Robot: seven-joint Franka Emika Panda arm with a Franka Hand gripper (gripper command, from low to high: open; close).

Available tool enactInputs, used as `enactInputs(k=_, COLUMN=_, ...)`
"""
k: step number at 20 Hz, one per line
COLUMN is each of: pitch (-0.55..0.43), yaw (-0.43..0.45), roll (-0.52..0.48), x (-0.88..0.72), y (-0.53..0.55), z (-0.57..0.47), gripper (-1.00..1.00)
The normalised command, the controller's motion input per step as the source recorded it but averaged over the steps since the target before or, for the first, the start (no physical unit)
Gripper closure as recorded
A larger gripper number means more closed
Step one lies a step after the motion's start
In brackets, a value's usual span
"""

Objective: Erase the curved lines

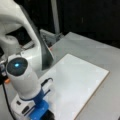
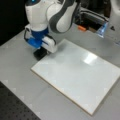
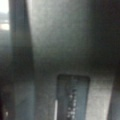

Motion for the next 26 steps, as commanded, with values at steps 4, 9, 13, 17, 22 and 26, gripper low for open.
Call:
enactInputs(k=4, pitch=-0.114, yaw=-0.01, roll=0.172, x=0.08, y=-0.12, z=-0.04, gripper=-1.0)
enactInputs(k=9, pitch=-0.093, yaw=-0.011, roll=0.15, x=0.09, y=-0.12, z=-0.04, gripper=-1.0)
enactInputs(k=13, pitch=-0.061, yaw=-0.052, roll=0.128, x=0.09, y=-0.09, z=0.0, gripper=-1.0)
enactInputs(k=17, pitch=-0.007, yaw=-0.131, roll=0.107, x=0.07, y=-0.05, z=0.14, gripper=-1.0)
enactInputs(k=22, pitch=0.098, yaw=-0.333, roll=-0.075, x=0.19, y=0.0, z=0.29, gripper=-1.0)
enactInputs(k=26, pitch=0.148, yaw=-0.16, roll=-0.185, x=0.38, y=-0.01, z=0.4, gripper=-1.0)
